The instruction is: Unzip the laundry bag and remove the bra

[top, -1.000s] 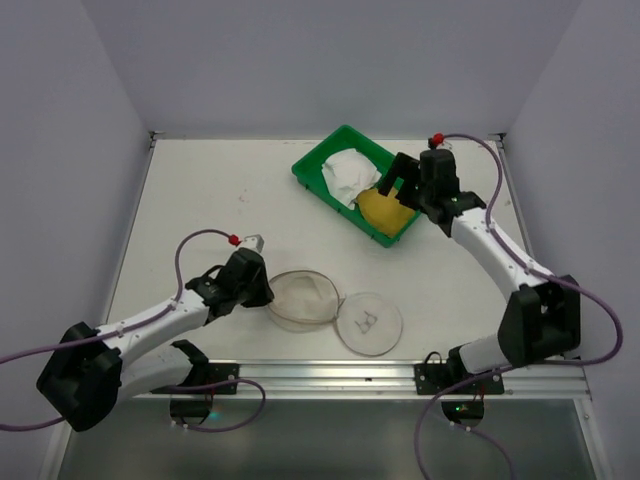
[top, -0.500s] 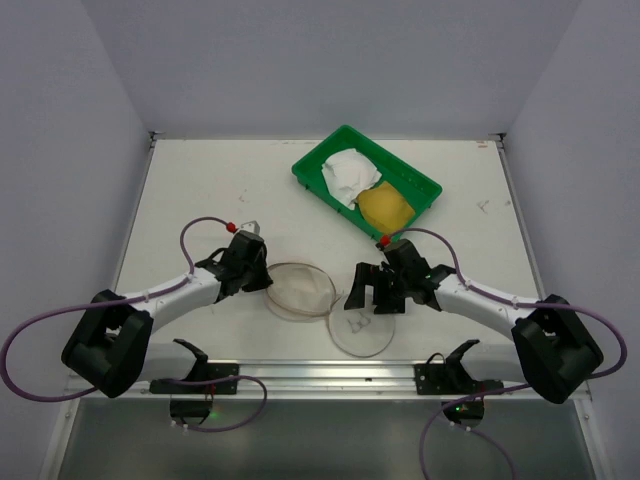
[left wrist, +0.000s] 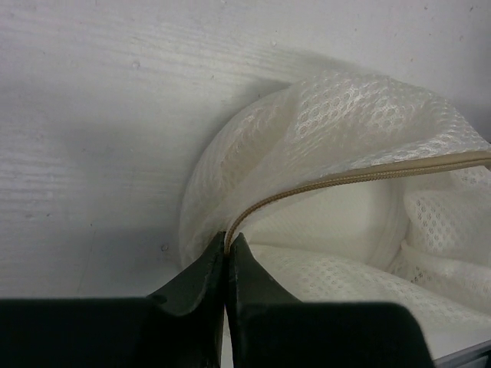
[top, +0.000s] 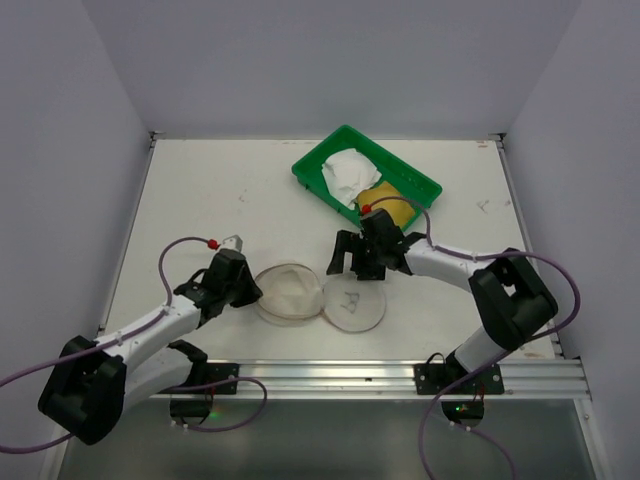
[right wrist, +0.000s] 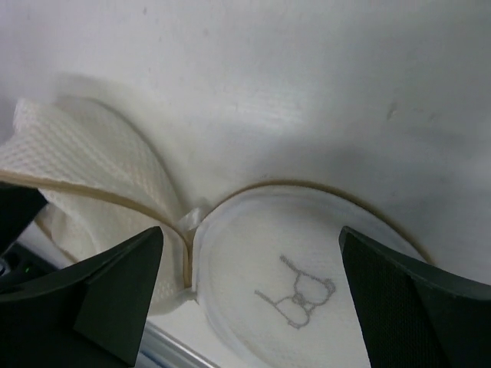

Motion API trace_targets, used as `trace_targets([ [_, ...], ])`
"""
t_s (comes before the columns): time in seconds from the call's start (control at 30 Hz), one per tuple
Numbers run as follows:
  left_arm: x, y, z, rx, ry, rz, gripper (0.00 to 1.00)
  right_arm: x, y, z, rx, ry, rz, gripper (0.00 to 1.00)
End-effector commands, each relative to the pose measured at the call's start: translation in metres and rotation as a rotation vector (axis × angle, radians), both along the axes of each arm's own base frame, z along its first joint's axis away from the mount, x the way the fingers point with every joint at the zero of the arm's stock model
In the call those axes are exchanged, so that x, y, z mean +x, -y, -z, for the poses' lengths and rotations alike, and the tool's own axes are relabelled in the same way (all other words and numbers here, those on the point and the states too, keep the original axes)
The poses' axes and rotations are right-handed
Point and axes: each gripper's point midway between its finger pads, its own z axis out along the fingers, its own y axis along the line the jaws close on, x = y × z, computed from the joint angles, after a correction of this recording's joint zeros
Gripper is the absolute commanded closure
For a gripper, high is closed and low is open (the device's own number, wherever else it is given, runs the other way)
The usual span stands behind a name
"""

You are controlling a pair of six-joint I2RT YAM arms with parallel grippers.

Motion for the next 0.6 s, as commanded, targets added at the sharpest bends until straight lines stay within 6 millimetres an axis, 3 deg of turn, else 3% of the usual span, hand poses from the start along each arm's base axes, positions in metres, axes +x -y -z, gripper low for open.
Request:
trace_targets([
  [0.0,-0.006,0.011,-0.003,-0.097,-0.013,-0.008,0.93,0.050,0.030,-0.023,-0.196,0.195,0.104,0.01],
  [0.1,-0.004,0.017,-0.005,-0.121,-0.019,0.000,0.91,0.056,0.052,-0.042,-0.288,0.255,0.159,0.01],
  [0.2,0.002,0.017,-0.005,-0.111,-0.013,-0.015,0.91,0.039,0.075,-0.042,-0.335,0.232,0.211,0.01],
  [0.4,0.013,0.018,-0.003,-0.096,-0.022,-0.037,0.93,-0.013,0.106,-0.006,-0.389,0.082,0.240,0.06],
  [0.57,0.016,0.020,-0.003,-0.090,-0.027,-0.034,0.94,-0.030,0.118,0.006,-0.400,0.045,0.267,0.11],
])
